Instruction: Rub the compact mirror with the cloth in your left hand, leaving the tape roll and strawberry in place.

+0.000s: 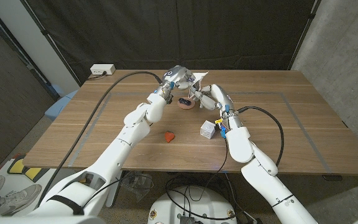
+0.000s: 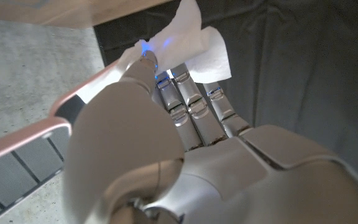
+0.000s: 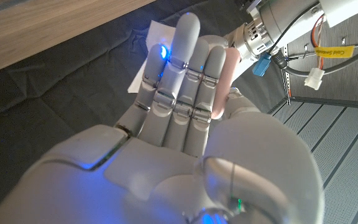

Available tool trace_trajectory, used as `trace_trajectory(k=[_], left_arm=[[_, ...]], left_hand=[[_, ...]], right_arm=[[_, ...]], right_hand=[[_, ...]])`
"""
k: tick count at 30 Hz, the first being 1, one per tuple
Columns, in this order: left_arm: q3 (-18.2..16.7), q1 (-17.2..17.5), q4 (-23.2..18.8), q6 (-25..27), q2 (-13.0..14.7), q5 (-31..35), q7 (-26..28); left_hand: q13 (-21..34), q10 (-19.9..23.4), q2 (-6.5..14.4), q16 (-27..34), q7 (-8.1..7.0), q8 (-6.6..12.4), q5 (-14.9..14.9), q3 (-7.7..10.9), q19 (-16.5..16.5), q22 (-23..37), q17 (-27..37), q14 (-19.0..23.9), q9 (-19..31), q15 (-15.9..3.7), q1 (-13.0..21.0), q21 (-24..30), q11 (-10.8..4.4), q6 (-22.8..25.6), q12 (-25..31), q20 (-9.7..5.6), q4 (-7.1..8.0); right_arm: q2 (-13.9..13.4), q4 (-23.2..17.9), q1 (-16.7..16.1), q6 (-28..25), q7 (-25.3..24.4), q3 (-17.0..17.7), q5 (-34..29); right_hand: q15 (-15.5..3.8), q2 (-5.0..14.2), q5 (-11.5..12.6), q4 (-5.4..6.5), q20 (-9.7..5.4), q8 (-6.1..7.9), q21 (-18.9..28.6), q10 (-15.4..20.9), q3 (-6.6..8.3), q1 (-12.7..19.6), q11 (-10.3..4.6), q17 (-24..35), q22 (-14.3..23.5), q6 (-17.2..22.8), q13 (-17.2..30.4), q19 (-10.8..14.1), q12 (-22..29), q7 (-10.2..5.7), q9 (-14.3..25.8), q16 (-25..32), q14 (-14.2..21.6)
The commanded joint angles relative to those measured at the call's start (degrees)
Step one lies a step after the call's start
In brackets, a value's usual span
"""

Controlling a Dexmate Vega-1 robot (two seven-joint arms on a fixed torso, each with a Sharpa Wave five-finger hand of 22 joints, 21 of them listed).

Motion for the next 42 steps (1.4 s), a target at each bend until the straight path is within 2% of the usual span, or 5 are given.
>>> trace_trajectory(k=[1, 10, 18, 32, 42], left_arm=[[0.75, 0.22, 0.63, 1.57, -0.58, 5.18, 18.76], [-0.23, 0.77, -1.56, -1.27, 0.25, 0.11, 11.56], [-1.69, 1.40, -5.52, -2.15, 1.13, -5.83, -2.55], [-5.72, -2.43, -1.33, -9.58, 0.77, -39.31, -34.38], [-6.85, -4.30, 2.93, -6.74, -0.40, -57.48, -46.58]], left_hand=[[0.08, 2.94, -0.32, 0.29, -0.11, -0.42, 0.05, 0.13, 0.54, 0.20, 0.40, 0.56, 0.04, -4.64, -0.08, -0.01, -2.20, 0.35, -0.33, -2.03, -0.17], [0.22, 2.98, -0.39, 0.07, -0.29, -0.64, 0.04, 0.24, 0.55, 0.20, 0.59, 0.56, 0.05, -4.61, -0.20, -0.07, -2.22, 0.29, -0.60, -2.37, -0.11], [0.32, 3.04, -0.45, -0.12, -0.26, -0.81, 0.05, 0.33, 0.45, 0.20, 0.71, 0.55, 0.05, -4.63, -0.28, -0.14, -2.24, 0.26, -0.81, -2.28, -0.07], [0.58, 2.86, -0.35, -0.49, 0.29, -1.21, 0.09, 0.61, 0.53, 0.24, 0.92, 0.71, 0.10, -4.58, -0.31, -0.12, -2.24, 0.01, -1.32, -1.87, -0.01], [0.83, 2.74, -0.23, -0.79, 0.61, -1.60, 0.08, 0.84, 0.56, 0.29, 1.04, 0.84, 0.16, -4.55, -0.37, -0.07, -2.20, -0.41, -1.67, -1.54, 0.06]], right_arm=[[-0.24, 0.40, 0.11, 0.54, -0.25, 0.36, 0.60], [-0.47, 0.58, 0.12, 1.23, -0.44, 0.38, 0.89], [-0.64, 0.46, -0.03, 1.58, -0.60, 0.43, 0.87], [-0.69, -0.01, -0.71, 1.95, -1.38, 0.57, 0.45], [-0.72, -0.59, -1.34, 2.08, -1.79, 0.64, 0.04]], right_hand=[[-4.42, 2.28, 0.20, -0.33, -9.37, 0.03, 0.36, 2.23, 0.32, 2.68, 1.16, 0.30, 0.00, -0.03, 0.36, -0.20, 0.11, -0.49, 0.16, -0.09, -3.92], [-4.43, 2.33, 0.19, -0.32, -9.37, -0.15, 0.44, 2.25, 0.32, 2.69, 1.17, 0.46, 0.00, 0.20, 0.38, -0.30, 0.01, -0.36, 0.21, -0.17, -3.94], [-4.42, 2.33, 0.19, -0.34, -9.37, -0.31, 0.48, 2.37, 0.31, 2.71, 1.14, 0.57, 0.00, 0.27, 0.42, -0.36, -0.01, -0.43, 0.24, -0.21, -3.91], [-4.43, 2.30, 0.20, -0.37, -9.36, -0.62, 0.58, 2.32, 0.30, 2.75, 1.23, 0.81, 0.01, 0.27, 0.62, -0.42, -0.13, -0.46, 0.52, -0.37, -4.01], [-4.38, 2.26, 0.21, -0.37, -9.37, -0.83, 0.62, 2.49, 0.25, 2.73, 1.11, 0.87, 0.00, 0.43, 0.67, -0.47, -0.19, -0.49, 0.63, -0.51, -3.98]])
